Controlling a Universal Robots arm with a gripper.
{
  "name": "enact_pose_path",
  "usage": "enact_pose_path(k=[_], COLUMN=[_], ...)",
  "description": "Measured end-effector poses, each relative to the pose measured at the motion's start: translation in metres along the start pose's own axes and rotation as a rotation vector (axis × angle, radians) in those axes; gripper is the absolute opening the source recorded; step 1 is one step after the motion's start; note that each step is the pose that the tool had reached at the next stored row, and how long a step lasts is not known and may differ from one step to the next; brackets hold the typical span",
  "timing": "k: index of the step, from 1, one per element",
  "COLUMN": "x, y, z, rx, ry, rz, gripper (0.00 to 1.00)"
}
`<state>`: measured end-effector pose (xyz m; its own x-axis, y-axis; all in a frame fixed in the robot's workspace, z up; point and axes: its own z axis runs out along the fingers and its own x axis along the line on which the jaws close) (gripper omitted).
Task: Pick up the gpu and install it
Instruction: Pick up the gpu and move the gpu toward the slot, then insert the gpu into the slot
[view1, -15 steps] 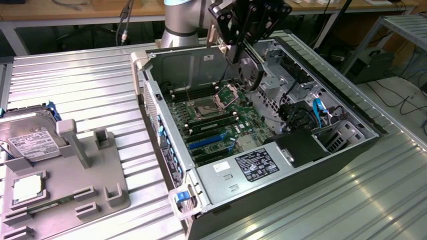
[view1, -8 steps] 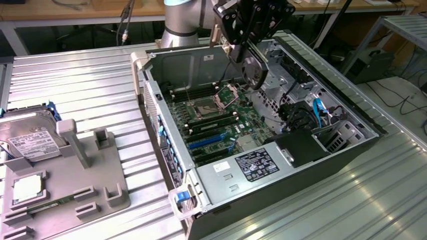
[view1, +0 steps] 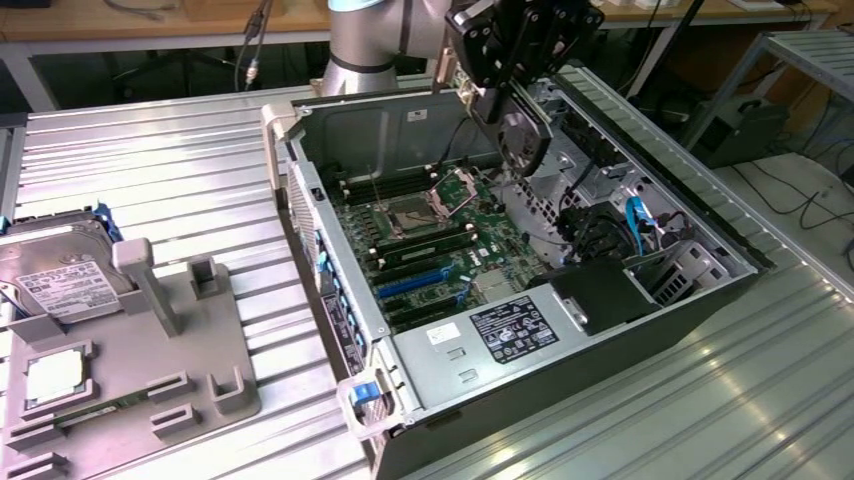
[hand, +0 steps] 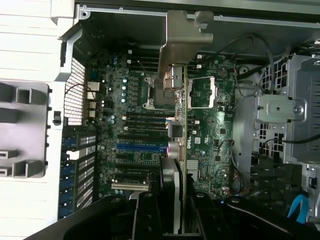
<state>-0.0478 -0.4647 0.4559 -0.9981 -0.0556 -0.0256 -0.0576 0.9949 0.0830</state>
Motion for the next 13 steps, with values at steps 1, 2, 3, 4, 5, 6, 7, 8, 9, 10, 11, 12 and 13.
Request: enact_pose_path(k=[1,2,3,4,5,6,7,8,9,10,11,12,13], x=[-0.0011,-0.0012,-0.0012,-0.0012,-0.0012,-0.0012,-0.0012,-0.0014,-0.0016,-0.0018,-0.002,-0.002,-0.002], y=[-0.0001,-0.0001,-0.0001,0.0,0.0,0.0,0.0,0.0002,0.0007,0.0007,0.0007,0.0007,0.0007], z=[0.0,0.0,0.0,0.0,0.0,0.0,0.0,0.0001,0.0001,0.0001,0.0001,0.0001,0.0001], rx=[0.0,0.0001,0.0,0.0,0.0001,0.0,0.0,0.0,-0.0001,-0.0004,-0.0011,-0.0015,-0.0018], ry=[0.0,0.0,-0.0001,-0.0001,0.0,-0.0001,0.0,-0.0001,0.0003,0.001,0.0037,0.005,0.0059], rz=[0.0,0.0,0.0,0.0,0.0,0.0,0.0,0.0,-0.004,-0.013,-0.045,-0.06,-0.071], gripper=[0.28,0.28,0.28,0.28,0.28,0.28,0.28,0.28,0.28,0.28,0.28,0.28,0.28])
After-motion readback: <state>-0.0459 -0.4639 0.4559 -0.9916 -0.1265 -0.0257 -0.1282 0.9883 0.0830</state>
